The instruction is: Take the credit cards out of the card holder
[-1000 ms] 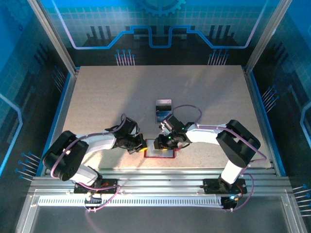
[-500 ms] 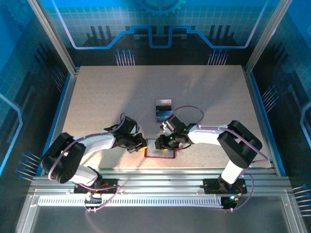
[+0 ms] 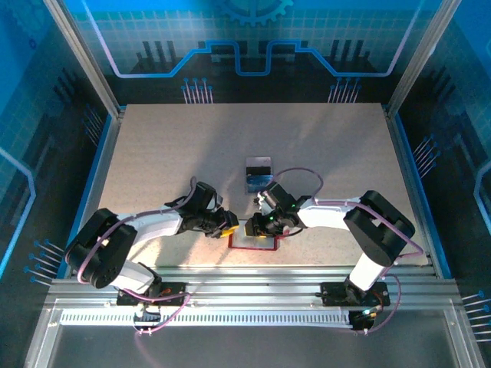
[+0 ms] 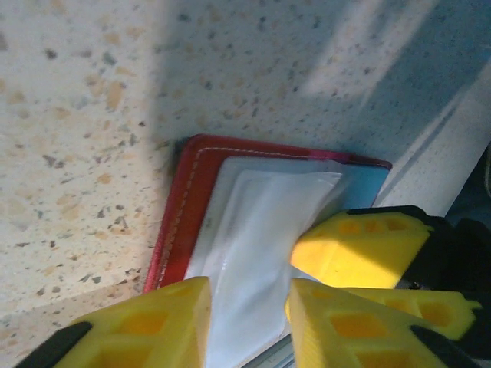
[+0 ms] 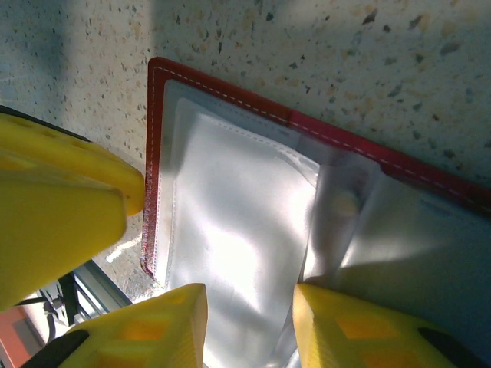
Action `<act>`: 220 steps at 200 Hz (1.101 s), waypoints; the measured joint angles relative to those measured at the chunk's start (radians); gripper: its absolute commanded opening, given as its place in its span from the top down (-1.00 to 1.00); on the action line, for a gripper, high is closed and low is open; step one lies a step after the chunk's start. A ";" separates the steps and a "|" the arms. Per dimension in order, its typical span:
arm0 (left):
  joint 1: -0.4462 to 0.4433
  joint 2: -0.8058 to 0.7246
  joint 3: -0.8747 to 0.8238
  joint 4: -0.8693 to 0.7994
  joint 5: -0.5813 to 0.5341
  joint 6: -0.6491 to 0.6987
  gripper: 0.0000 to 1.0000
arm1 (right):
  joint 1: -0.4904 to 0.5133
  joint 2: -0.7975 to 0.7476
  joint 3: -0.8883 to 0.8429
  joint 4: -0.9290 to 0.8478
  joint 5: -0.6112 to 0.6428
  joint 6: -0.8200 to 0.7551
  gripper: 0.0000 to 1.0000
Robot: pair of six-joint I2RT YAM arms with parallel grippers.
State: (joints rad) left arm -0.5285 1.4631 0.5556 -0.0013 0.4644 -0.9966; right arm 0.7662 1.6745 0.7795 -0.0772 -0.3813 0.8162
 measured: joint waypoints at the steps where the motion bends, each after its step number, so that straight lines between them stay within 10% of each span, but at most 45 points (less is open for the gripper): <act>1: 0.000 0.001 -0.001 0.001 0.001 -0.001 0.28 | -0.001 0.000 0.000 0.000 -0.002 0.000 0.28; 220: -0.029 0.076 -0.035 0.152 0.076 -0.069 0.57 | -0.017 -0.019 -0.027 0.018 -0.013 0.006 0.28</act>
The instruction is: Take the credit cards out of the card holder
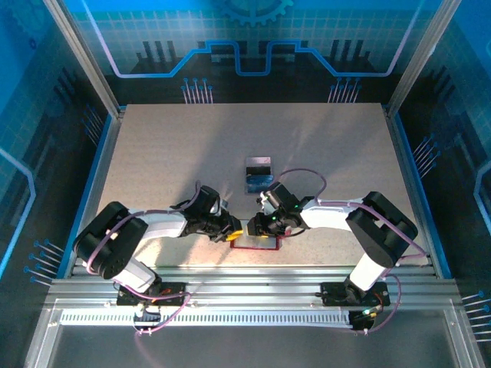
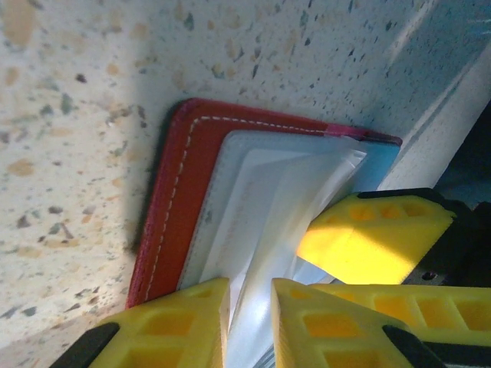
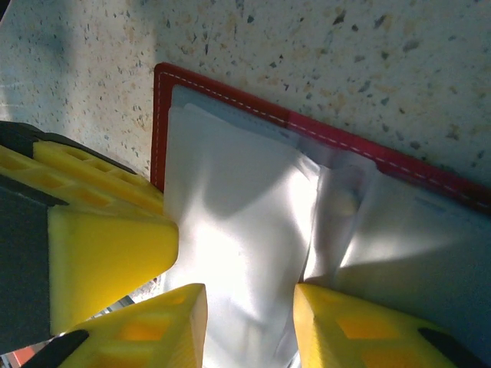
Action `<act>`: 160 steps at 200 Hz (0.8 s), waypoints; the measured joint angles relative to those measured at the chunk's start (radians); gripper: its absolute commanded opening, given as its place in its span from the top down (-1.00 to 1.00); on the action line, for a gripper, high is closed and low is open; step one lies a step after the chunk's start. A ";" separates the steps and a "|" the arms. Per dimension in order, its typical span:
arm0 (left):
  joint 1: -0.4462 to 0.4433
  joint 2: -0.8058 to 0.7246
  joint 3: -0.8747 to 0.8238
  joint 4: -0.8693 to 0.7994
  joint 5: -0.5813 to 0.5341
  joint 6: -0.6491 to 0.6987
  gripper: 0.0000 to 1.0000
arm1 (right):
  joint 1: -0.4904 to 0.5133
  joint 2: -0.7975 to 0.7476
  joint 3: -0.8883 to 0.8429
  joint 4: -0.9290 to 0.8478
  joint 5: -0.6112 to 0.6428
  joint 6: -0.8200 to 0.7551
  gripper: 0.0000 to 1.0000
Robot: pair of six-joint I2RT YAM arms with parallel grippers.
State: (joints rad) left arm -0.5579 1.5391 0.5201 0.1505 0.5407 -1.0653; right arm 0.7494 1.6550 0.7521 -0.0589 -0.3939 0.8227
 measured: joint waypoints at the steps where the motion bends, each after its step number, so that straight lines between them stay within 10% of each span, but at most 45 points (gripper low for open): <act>1: 0.000 0.000 0.000 0.001 0.000 -0.002 0.57 | 0.000 0.000 0.000 0.000 0.000 0.000 0.28; 160: -0.008 0.020 0.042 -0.002 0.007 -0.006 0.50 | -0.105 -0.292 -0.009 -0.275 0.107 -0.058 0.20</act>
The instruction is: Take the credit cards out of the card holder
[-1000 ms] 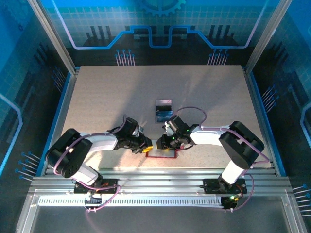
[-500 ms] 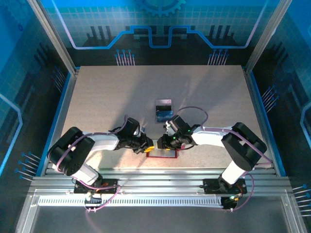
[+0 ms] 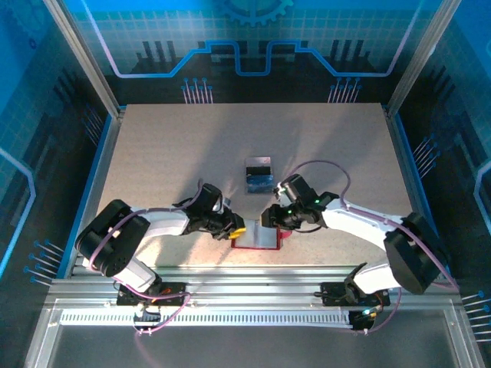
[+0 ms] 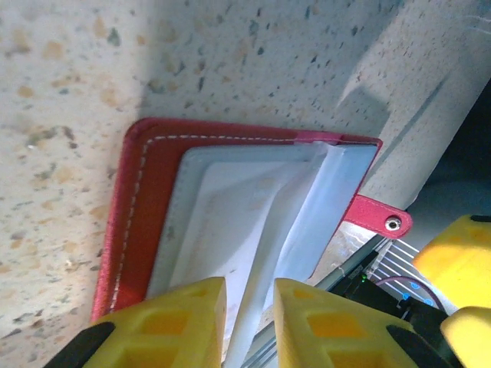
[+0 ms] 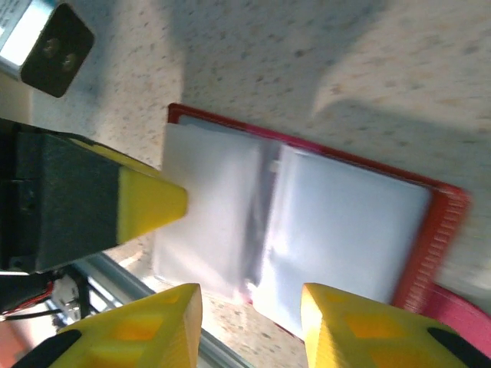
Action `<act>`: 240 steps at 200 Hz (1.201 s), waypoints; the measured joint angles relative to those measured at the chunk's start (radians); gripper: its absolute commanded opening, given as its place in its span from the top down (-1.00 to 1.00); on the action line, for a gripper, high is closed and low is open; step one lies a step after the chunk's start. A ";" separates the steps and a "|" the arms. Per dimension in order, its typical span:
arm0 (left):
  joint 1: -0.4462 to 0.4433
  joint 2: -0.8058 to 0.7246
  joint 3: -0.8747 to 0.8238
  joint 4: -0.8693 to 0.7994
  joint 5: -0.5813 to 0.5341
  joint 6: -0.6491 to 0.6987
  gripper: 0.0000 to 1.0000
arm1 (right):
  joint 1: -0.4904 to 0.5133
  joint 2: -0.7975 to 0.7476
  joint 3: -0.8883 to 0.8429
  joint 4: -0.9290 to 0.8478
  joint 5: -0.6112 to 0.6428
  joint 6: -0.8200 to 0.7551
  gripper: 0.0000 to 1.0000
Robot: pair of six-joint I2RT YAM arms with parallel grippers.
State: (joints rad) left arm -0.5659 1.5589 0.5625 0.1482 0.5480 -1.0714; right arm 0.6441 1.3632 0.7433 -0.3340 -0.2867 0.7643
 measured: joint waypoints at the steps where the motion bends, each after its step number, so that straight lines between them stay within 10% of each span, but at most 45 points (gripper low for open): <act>1: 0.000 0.000 0.001 -0.001 0.000 0.000 0.49 | -0.001 -0.002 0.000 -0.003 0.001 -0.001 0.20; 80: -0.005 0.000 0.068 -0.051 0.000 0.008 0.48 | -0.163 -0.113 -0.134 -0.172 0.093 -0.092 0.25; 160: -0.008 -0.001 0.105 -0.089 0.000 0.026 0.47 | -0.174 -0.061 -0.184 -0.008 -0.053 -0.066 0.74; 240: -0.009 -0.037 0.105 -0.123 -0.002 0.031 0.27 | -0.158 0.007 -0.188 0.142 -0.124 -0.015 0.82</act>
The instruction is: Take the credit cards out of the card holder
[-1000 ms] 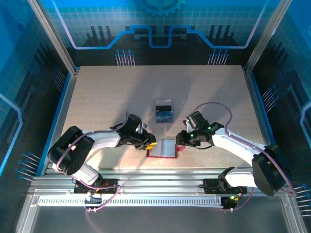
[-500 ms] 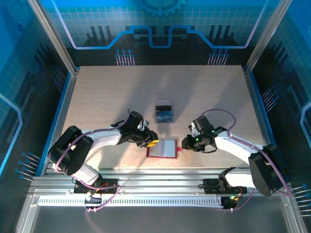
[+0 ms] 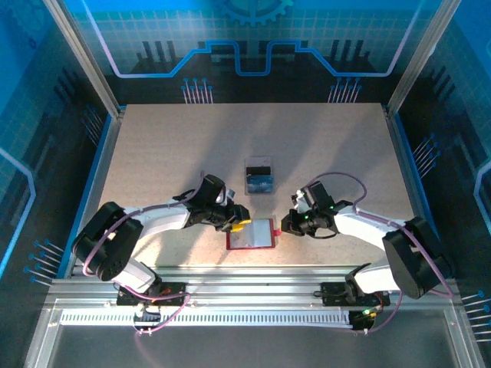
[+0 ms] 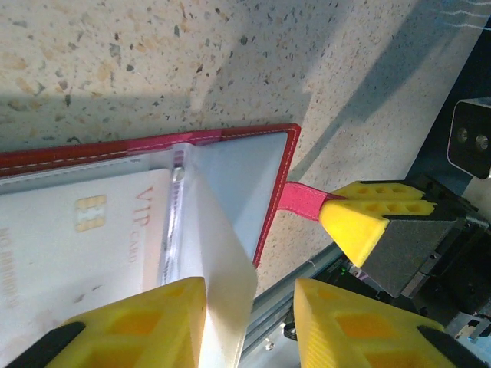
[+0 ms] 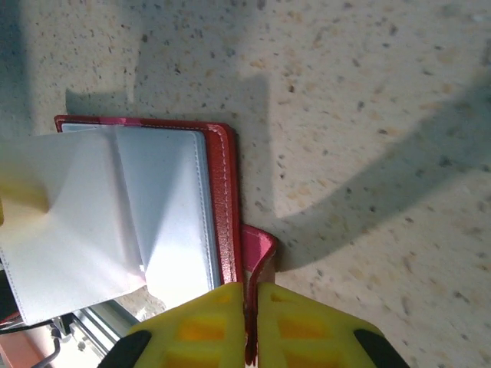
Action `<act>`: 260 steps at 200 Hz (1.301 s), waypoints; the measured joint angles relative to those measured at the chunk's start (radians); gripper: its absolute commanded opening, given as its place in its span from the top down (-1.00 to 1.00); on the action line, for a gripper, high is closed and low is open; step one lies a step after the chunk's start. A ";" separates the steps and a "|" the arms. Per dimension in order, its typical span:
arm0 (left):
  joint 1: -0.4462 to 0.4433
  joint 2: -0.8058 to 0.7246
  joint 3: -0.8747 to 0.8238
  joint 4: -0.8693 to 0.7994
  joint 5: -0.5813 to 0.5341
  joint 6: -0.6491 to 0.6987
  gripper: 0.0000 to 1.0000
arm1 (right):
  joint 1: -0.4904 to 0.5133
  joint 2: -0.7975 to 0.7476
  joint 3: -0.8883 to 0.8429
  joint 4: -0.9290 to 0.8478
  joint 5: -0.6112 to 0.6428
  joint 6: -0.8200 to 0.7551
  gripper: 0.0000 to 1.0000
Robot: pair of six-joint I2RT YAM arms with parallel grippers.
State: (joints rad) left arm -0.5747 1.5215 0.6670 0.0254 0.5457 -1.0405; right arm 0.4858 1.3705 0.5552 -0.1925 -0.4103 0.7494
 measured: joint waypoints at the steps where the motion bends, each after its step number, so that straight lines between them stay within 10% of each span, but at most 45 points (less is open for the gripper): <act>1: 0.000 0.000 0.000 0.000 0.000 0.000 0.27 | 0.000 0.001 0.000 0.001 0.000 0.000 0.82; 93: -0.002 0.000 0.006 -0.006 -0.006 0.002 -0.09 | 0.082 0.103 0.016 0.119 -0.021 0.066 0.82; 260: -0.053 0.133 0.032 0.081 -0.005 -0.009 -0.16 | 0.083 0.103 0.023 0.127 -0.021 0.067 0.82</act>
State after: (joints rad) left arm -0.6277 1.6543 0.6987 0.1066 0.5411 -1.0492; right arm 0.5686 1.4734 0.5781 -0.0658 -0.4313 0.8162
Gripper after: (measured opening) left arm 0.580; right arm 0.091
